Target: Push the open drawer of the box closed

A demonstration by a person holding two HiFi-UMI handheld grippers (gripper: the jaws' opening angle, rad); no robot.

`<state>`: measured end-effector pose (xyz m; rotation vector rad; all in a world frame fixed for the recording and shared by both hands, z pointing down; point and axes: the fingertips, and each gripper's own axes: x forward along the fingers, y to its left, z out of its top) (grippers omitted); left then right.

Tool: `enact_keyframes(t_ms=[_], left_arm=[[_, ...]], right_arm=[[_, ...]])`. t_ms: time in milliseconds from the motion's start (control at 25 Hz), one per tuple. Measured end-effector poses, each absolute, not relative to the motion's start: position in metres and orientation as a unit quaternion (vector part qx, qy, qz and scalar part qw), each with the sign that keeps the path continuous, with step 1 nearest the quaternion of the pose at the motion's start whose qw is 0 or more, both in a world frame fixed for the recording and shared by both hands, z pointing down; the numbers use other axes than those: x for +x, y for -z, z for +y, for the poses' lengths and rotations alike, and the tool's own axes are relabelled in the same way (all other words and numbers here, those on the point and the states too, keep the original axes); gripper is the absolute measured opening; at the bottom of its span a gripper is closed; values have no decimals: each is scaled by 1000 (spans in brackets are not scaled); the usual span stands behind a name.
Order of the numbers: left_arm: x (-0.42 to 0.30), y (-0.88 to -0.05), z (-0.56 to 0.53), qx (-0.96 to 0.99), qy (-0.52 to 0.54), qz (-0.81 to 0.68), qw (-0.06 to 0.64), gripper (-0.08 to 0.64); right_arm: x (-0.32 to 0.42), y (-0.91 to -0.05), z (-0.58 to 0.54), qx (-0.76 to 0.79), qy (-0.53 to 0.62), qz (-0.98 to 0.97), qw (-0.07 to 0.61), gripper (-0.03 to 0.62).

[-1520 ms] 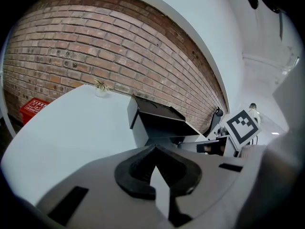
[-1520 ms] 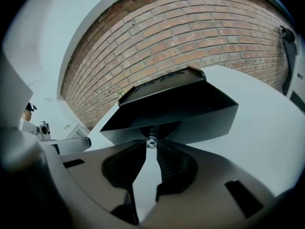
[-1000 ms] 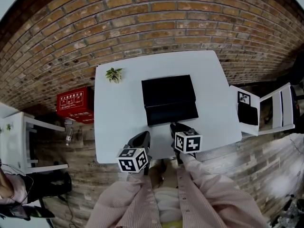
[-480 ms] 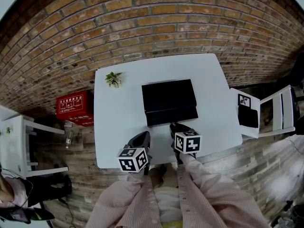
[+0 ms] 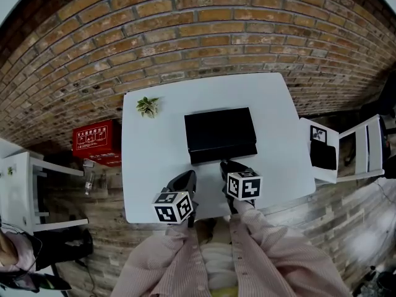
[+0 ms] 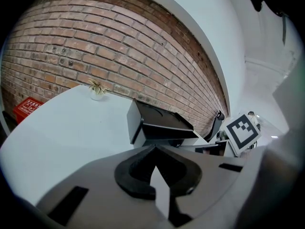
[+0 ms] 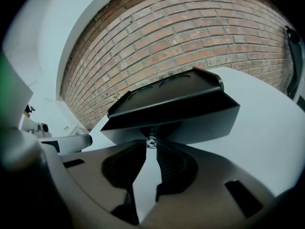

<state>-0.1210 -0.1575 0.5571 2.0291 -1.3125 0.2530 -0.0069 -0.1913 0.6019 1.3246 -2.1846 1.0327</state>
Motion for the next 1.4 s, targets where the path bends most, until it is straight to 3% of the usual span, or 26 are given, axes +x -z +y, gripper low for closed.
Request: enact_keyframes(t_ms=[1400], left_arm=[[-129, -557, -190, 775, -93, -520, 347, -5]], right_arm=[[-11, -601, -229, 465, -368, -785, 181, 72]])
